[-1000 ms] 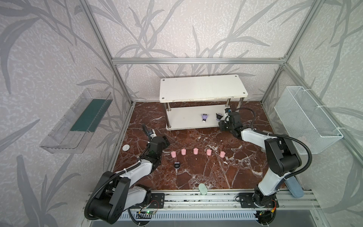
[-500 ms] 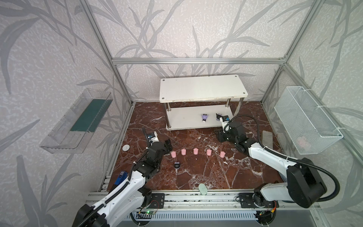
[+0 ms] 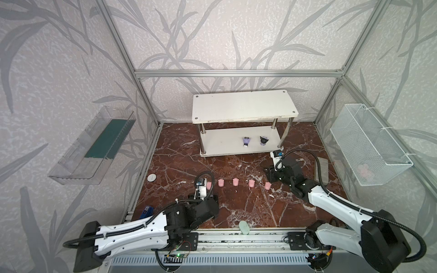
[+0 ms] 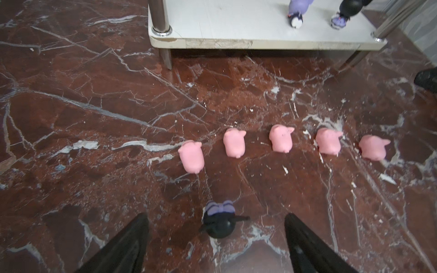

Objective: Organize plastic toys on shelves
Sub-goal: Pick up the plastic toy from the bottom-center of the table.

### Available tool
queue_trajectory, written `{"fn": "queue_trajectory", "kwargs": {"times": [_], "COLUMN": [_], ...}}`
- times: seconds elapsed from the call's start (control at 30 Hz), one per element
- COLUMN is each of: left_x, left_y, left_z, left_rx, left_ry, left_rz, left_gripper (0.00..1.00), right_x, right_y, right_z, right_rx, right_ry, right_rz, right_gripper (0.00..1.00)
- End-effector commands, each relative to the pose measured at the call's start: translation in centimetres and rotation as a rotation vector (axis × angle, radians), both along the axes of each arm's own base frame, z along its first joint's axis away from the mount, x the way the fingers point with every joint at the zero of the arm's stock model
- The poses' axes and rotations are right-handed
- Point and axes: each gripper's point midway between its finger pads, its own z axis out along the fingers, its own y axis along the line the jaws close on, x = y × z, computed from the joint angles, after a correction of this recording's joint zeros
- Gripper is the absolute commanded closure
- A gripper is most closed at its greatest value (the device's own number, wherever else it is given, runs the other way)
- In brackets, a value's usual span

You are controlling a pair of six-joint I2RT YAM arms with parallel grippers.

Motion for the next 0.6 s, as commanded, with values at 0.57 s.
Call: {"fn": "queue_trajectory", "kwargs": {"times": [0.57], "left_x": [-2.0], "left_y": [0.3], "left_z": [-3.8], "left_rx": [-0.059], "left_ry": [0.057], "left_rz": [0.081], "left_gripper": [0.09], "right_x": [-0.9], "right_y": [0.0], "right_z": [2.3], "right_rx": [0.072], "right_ry": [-0.067], "right_rz": [0.006], "right_gripper": [0.45]}}
